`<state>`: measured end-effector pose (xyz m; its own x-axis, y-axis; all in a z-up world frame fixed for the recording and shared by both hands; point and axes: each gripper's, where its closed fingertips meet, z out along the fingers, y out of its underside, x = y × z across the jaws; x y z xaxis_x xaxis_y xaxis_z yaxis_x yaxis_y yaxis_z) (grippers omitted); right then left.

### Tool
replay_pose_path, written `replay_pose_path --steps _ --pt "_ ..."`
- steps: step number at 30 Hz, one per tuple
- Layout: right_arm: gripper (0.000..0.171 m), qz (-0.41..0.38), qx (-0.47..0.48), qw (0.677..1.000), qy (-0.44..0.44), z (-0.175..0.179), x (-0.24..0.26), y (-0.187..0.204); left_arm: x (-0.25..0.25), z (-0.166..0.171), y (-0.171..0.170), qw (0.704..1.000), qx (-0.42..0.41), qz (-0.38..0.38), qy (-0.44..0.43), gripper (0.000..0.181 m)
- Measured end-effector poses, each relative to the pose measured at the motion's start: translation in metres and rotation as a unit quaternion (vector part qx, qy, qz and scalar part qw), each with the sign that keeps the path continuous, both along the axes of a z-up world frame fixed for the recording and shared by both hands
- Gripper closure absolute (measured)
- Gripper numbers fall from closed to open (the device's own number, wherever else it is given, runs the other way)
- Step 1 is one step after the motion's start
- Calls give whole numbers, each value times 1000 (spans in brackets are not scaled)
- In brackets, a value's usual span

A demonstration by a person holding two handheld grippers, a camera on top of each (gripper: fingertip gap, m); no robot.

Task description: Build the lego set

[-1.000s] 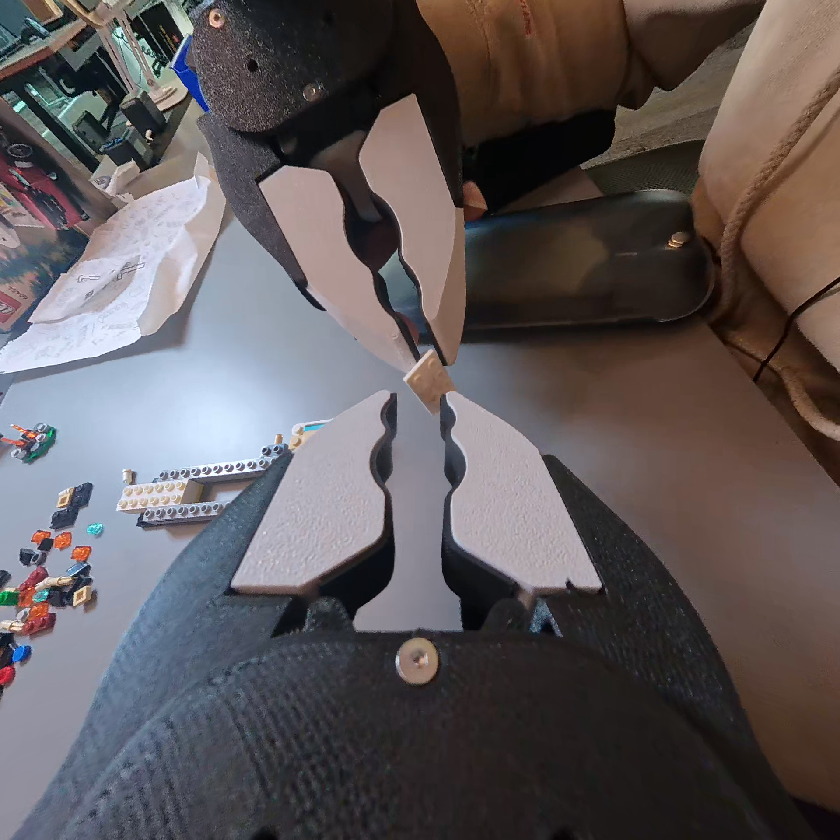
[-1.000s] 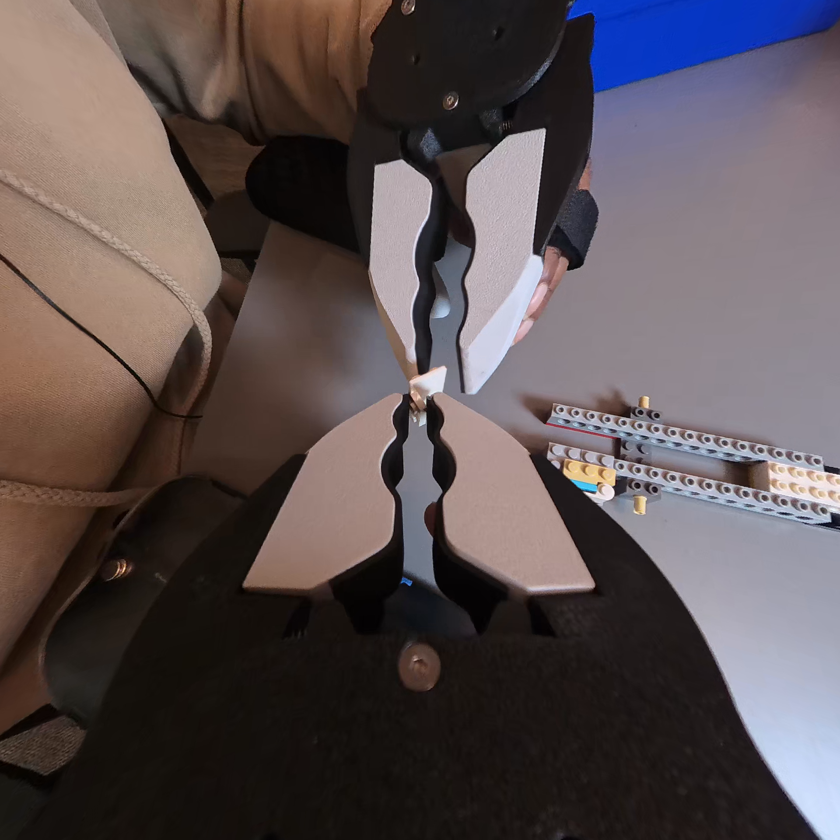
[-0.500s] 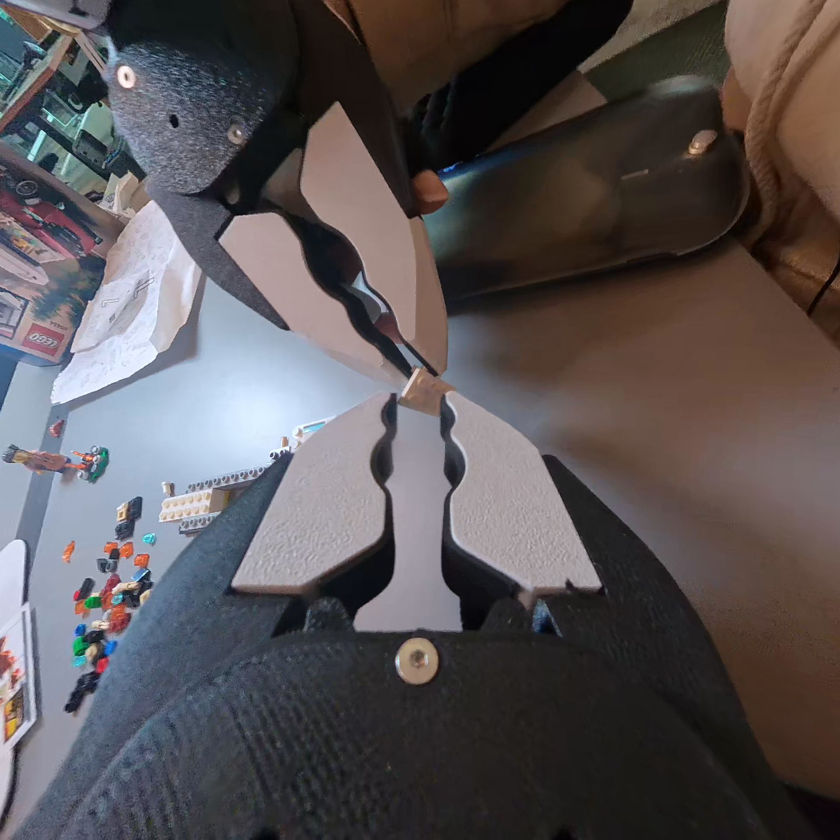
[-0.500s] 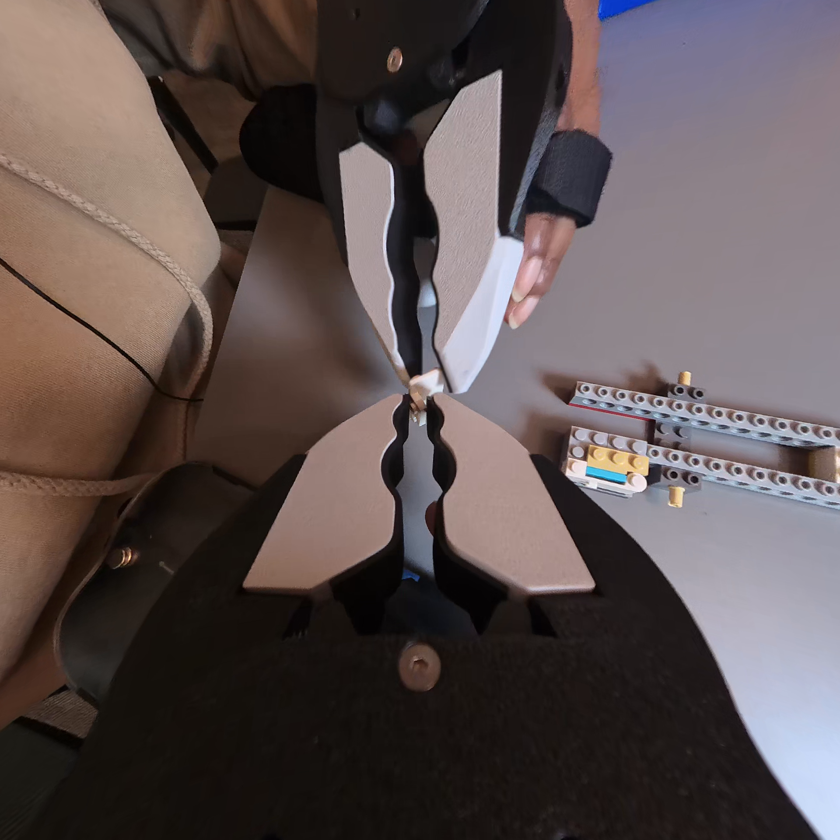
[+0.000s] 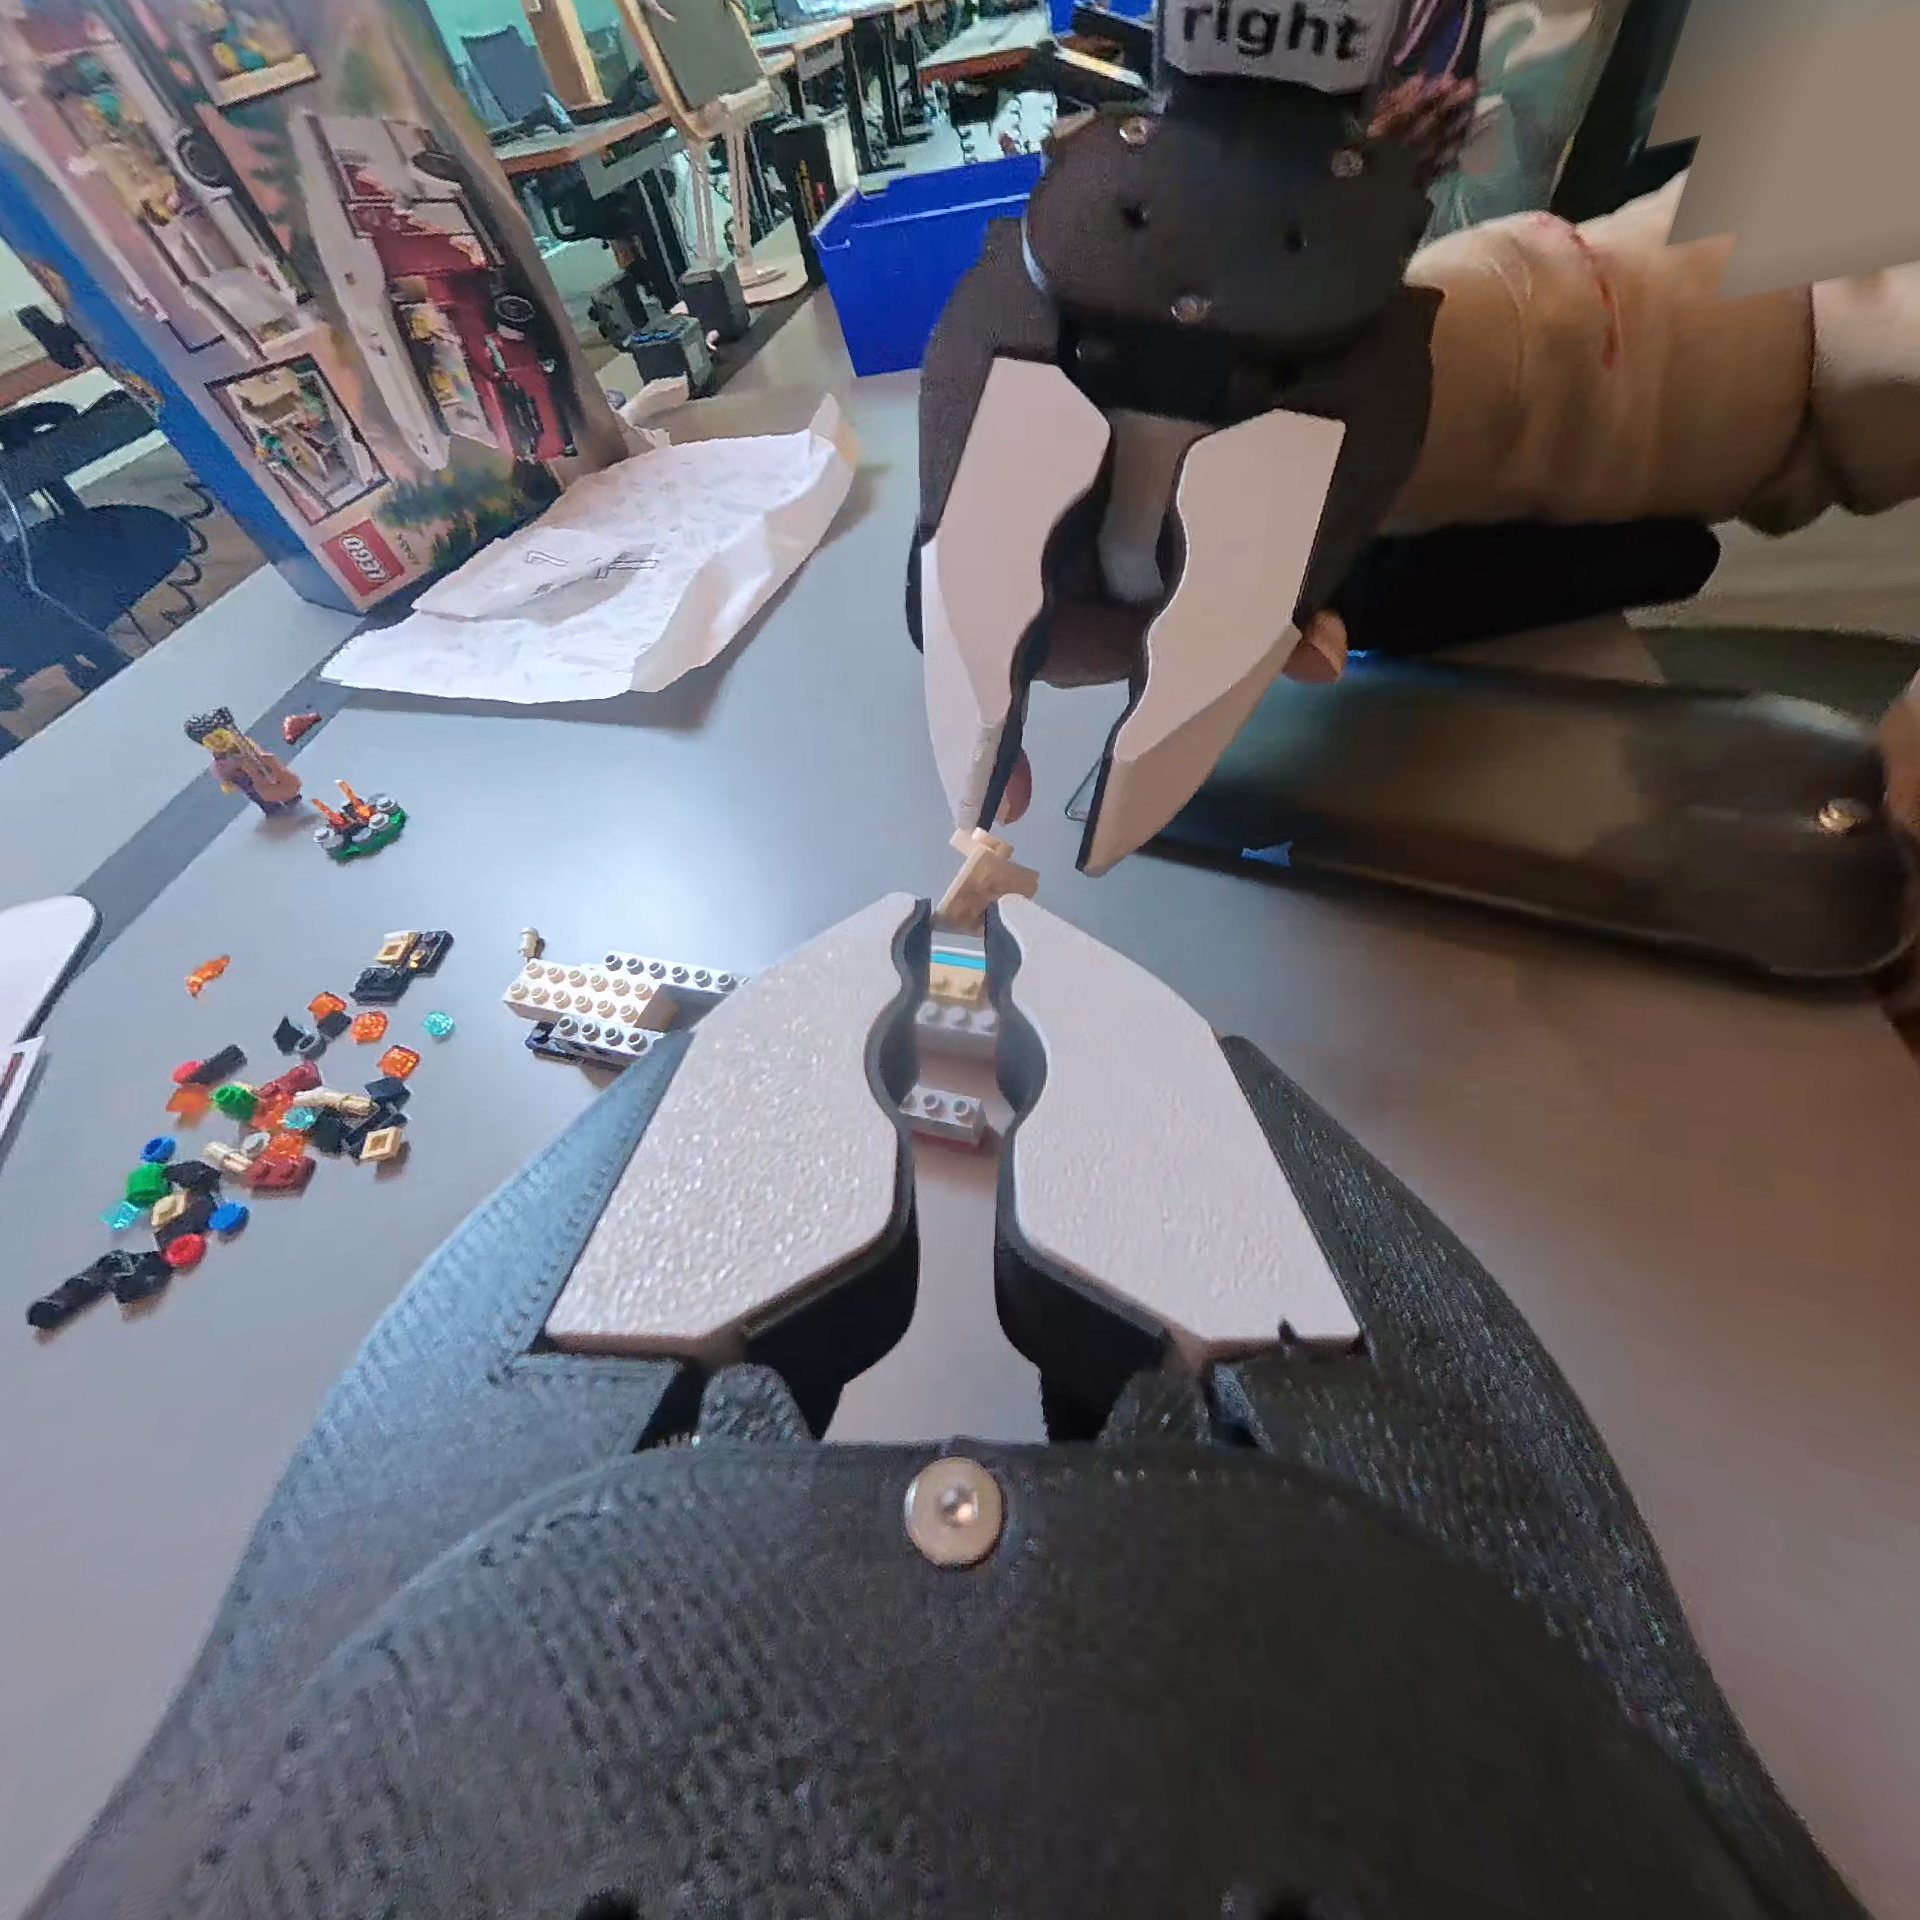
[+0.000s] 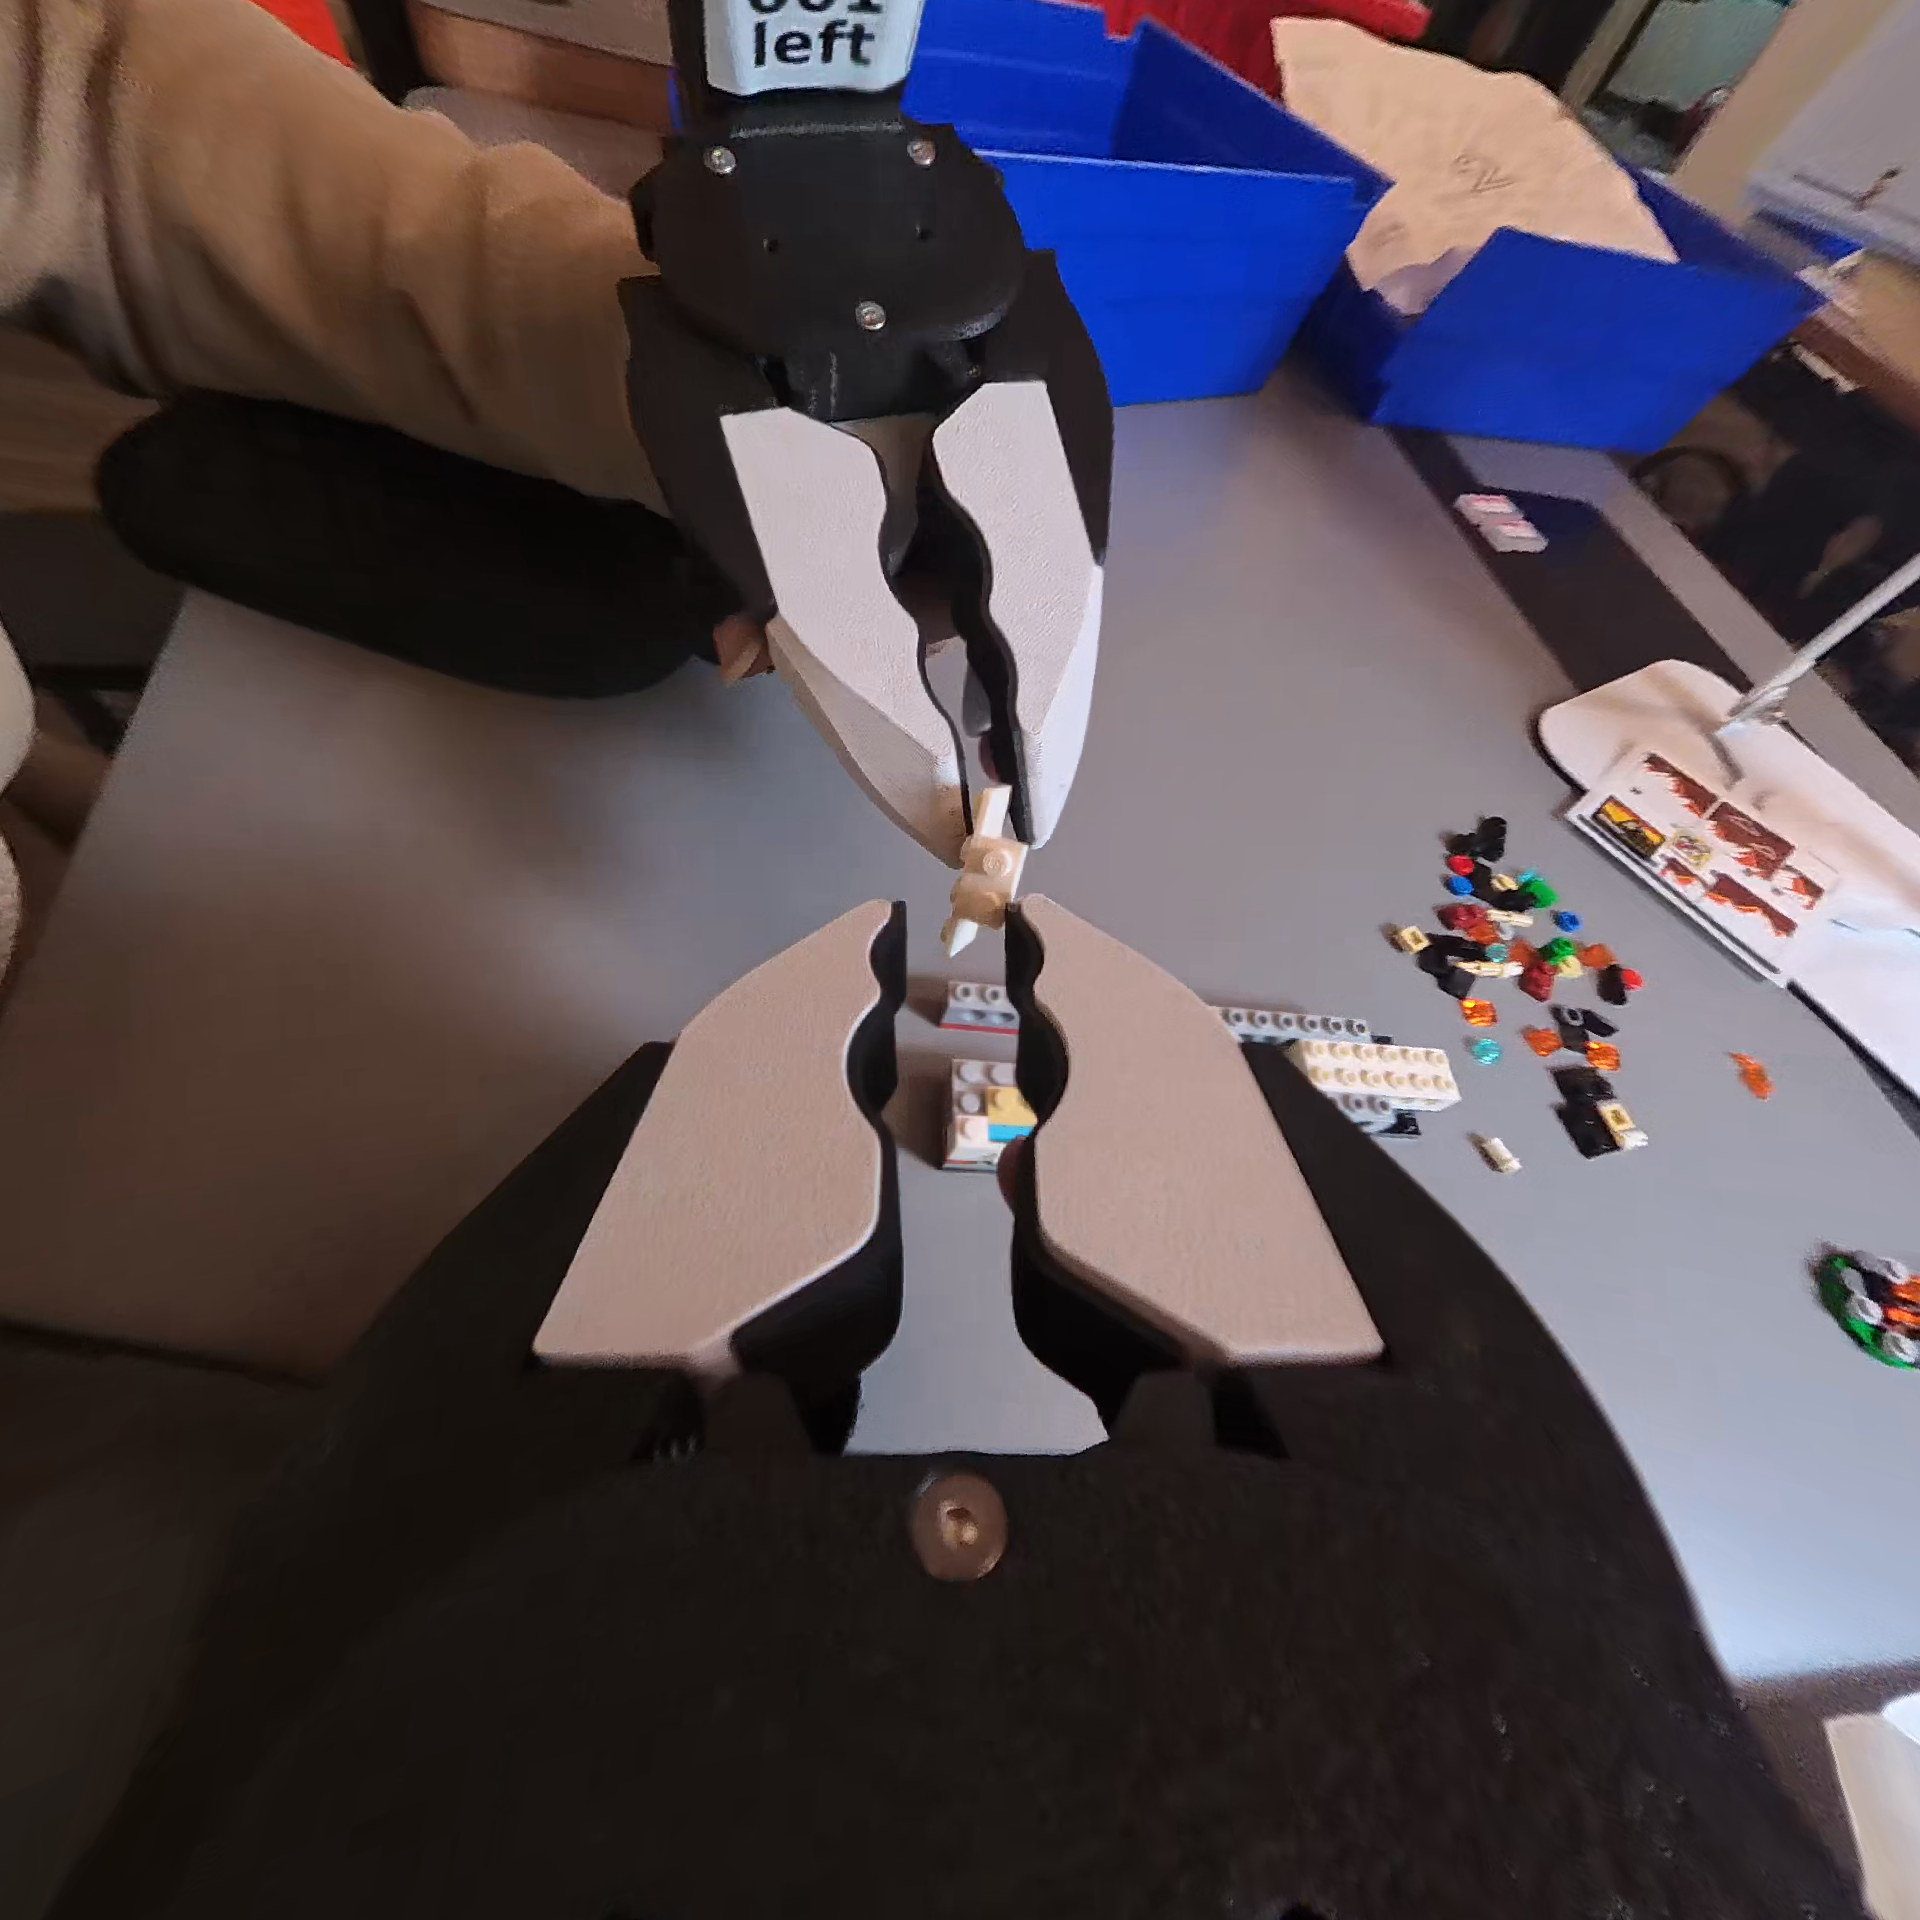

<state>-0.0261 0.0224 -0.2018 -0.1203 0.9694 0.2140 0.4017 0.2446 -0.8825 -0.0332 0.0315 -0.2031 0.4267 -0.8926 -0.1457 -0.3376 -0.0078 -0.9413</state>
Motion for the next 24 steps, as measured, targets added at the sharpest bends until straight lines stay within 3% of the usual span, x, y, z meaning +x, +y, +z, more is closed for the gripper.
replay_pose_path --steps 9,13,24 --pt "156 -38 -23 999 15 1 0 16 4 15 2 997 -25 17 -75 178" --pt "166 -32 -52 998 17 1 -1 14 5 16 0 996 -30 6 -83 178" --pt "168 -32 -61 988 -141 -44 14 10 6 -33 -4 998 -26 -16 63 169"
